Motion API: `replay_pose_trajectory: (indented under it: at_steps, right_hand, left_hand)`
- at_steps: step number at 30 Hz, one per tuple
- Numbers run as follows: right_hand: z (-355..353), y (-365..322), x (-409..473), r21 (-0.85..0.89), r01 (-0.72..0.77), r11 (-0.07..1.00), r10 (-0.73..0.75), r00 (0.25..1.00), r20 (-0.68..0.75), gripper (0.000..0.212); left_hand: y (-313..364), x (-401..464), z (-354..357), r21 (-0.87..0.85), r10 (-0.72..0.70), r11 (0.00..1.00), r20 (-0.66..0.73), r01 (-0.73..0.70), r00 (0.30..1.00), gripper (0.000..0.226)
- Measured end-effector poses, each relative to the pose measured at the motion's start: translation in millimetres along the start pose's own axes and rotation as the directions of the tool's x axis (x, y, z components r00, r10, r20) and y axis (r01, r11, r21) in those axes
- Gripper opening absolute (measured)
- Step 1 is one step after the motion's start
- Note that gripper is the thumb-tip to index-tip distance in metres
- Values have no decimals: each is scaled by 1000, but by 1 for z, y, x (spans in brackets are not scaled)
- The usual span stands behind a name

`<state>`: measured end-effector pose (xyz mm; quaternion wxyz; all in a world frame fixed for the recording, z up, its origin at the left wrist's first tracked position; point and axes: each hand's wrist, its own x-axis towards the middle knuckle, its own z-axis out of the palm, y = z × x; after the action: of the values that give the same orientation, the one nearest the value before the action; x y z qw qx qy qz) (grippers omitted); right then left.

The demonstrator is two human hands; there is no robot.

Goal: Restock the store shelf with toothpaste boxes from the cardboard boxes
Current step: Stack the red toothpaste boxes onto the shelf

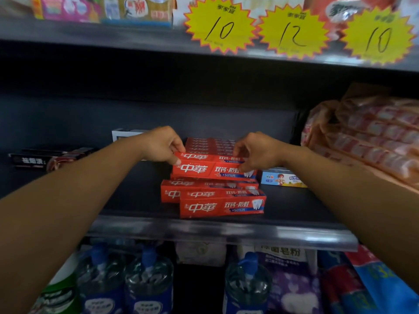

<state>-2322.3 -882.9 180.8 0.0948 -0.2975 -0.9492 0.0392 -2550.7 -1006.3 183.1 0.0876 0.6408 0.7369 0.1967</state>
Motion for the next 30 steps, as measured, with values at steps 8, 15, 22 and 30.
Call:
replay_pose_trajectory:
  at_steps: [8,15,22,30]
  right_hand:
    - [20,5,25,-68,21,997,-20,1000,14,35]
    - [25,12,31,-149,28,988,-26,1000,15,33]
    - [26,14,32,-161,13,987,-14,1000,-7,30]
    - [26,13,31,-193,14,981,-17,1000,-14,34]
  left_hand:
    - [-20,16,8,13,-50,999,7,50,999,37]
    - [-23,24,19,16,-58,998,-46,59,997,35]
    - [-23,26,22,35,-66,997,-76,69,995,36]
    - [-15,19,21,80,-70,994,-101,79,992,42]
